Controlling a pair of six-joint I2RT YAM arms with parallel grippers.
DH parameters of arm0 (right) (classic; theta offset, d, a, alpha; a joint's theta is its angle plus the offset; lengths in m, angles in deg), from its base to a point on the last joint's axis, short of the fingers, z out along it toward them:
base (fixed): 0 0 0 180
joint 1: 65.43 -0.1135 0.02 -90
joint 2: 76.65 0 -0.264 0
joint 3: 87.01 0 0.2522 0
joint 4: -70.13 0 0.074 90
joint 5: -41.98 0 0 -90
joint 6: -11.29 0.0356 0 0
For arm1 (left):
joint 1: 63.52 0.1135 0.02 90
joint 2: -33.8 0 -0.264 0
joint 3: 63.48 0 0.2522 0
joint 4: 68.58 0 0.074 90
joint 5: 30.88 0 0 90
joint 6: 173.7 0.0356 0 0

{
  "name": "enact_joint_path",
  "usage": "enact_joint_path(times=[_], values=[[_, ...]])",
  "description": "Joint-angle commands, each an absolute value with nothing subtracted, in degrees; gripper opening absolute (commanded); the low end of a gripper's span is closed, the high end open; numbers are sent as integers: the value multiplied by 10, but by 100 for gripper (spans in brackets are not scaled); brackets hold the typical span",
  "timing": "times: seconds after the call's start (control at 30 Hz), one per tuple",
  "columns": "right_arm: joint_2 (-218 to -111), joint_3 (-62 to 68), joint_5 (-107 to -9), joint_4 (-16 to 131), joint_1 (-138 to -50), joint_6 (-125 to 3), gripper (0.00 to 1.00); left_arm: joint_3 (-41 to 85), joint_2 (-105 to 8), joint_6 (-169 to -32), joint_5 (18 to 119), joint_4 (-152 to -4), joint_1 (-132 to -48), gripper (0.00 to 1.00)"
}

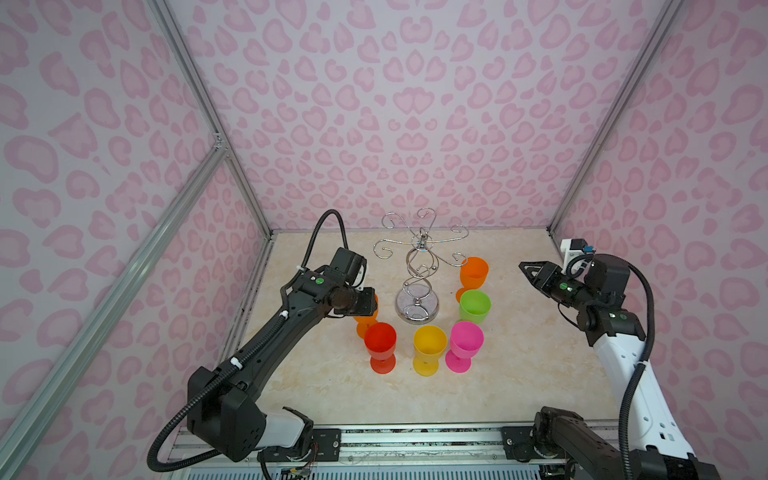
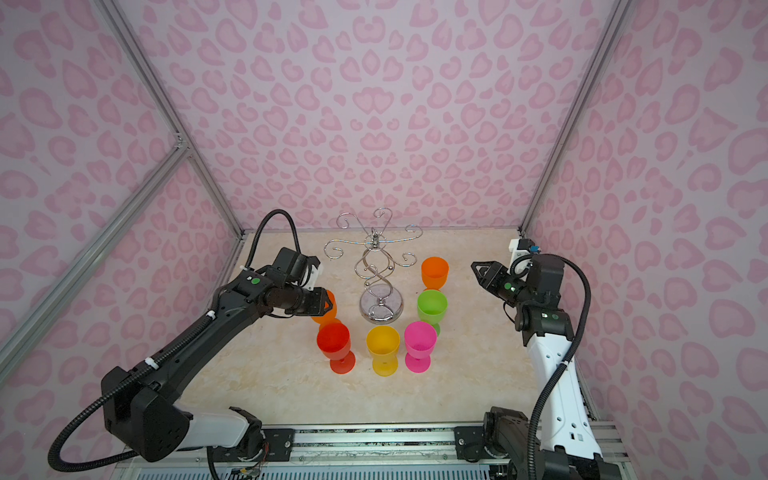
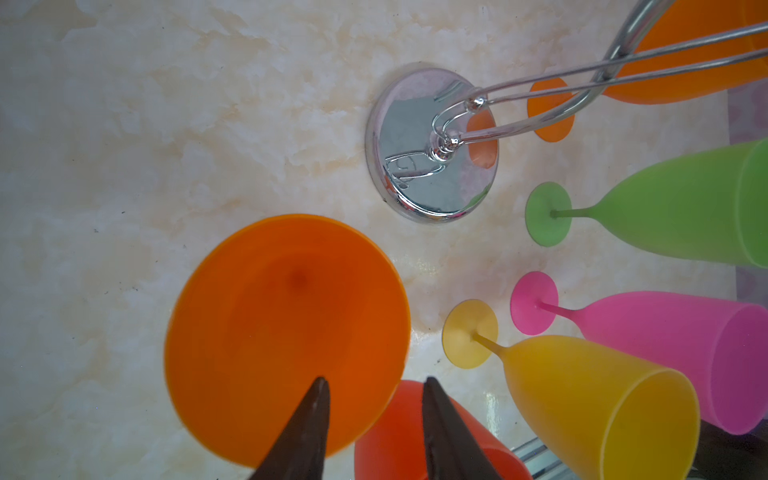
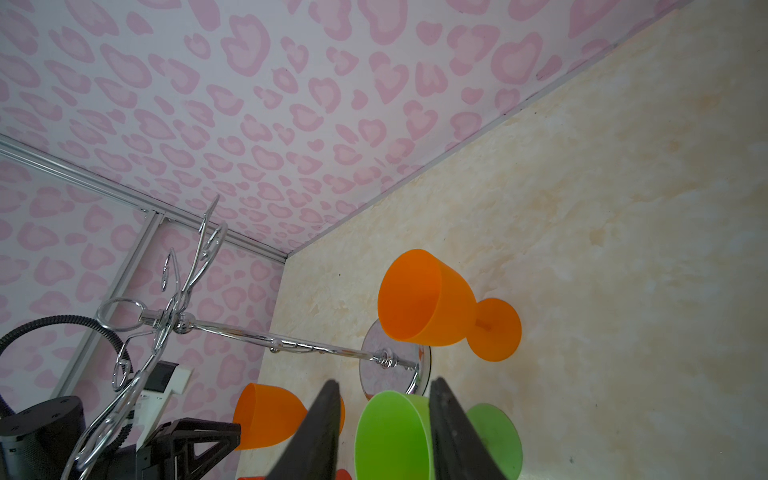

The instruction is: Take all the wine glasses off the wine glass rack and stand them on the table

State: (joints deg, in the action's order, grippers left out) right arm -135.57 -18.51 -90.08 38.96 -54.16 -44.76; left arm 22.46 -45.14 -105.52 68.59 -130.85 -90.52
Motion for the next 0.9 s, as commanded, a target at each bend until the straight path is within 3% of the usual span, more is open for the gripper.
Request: enact_joint_path(times=[0.0, 0.27, 0.43, 0.6, 0.7, 0.87], values=[[-1358, -187, -906, 408, -541, -442, 37, 235, -435, -1057, 689, -1313, -905, 44], [-1356, -181, -896, 400, -541, -455, 37, 288, -376, -1038, 601, -1393, -904, 58], [-1346, -176, -853, 379, -539, -482, 37, 314, -303, -1046, 452, -1425, -893, 72], [-1317, -190, -754, 385, -539, -515, 37, 143, -162, -1031, 209, -1190, -875, 99], [-1295, -214, -695, 411, -539, -528, 38, -1, -87, -1003, 123, -986, -857, 97], [-1269, -260, -612, 450, -541, -565, 39, -160, -67, -967, 128, -795, -804, 97]])
